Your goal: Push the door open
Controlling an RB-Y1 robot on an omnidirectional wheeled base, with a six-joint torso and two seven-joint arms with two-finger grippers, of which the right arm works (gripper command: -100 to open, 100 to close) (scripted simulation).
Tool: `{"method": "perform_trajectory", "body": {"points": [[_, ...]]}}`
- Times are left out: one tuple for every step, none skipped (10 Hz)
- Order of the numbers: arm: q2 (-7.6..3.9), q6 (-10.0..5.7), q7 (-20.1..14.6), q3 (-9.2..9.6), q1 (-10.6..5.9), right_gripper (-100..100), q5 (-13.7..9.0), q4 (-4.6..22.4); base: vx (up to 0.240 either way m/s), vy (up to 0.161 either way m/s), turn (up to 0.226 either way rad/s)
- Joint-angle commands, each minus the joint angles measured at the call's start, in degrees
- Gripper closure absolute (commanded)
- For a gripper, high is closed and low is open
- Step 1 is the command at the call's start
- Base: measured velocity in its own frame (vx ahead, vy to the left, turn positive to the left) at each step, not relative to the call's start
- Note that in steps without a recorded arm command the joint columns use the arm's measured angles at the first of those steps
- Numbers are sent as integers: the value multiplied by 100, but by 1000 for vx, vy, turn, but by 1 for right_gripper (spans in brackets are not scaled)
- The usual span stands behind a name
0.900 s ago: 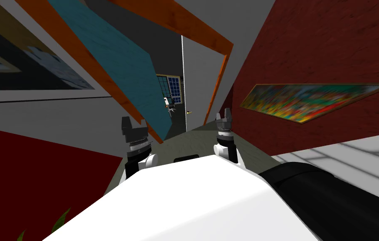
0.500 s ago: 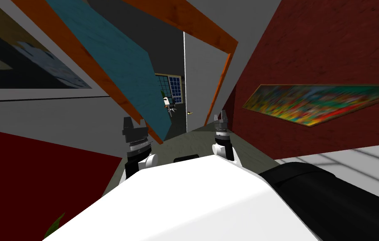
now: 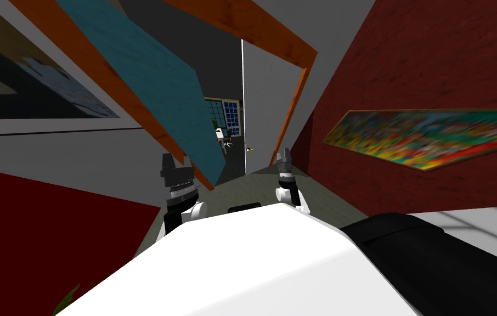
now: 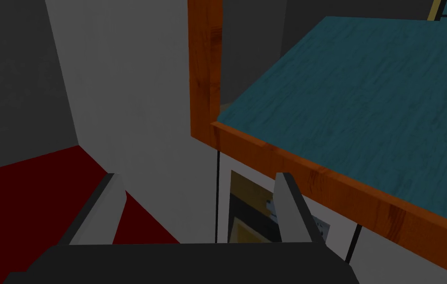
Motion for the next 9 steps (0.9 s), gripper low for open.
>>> {"method": "perform_trajectory", "body": {"points": [[-25, -77, -16, 36, -95, -100, -17, 286, 97, -30, 57], [-44, -120, -30, 50, -171, -100, -32, 486, 95, -36, 72], [-64, -166, -44, 66, -253, -100, -47, 656, 94, -29, 68], [-64, -166, -44, 66, -253, -100, -47, 750, 65, -19, 21], [-83, -213, -58, 82, -336, -100, -63, 960, 63, -21, 35], [-103, -260, -73, 97, -420, -100, -79, 1137, 83, -33, 73], [-103, -260, -73, 97, -420, -100, -79, 1200, 55, -28, 32], [-122, -311, -89, 115, -511, -100, -97, 1428, 46, -22, 44], [-142, -363, -105, 132, -602, -100, -114, 1586, 70, -28, 76]]}}
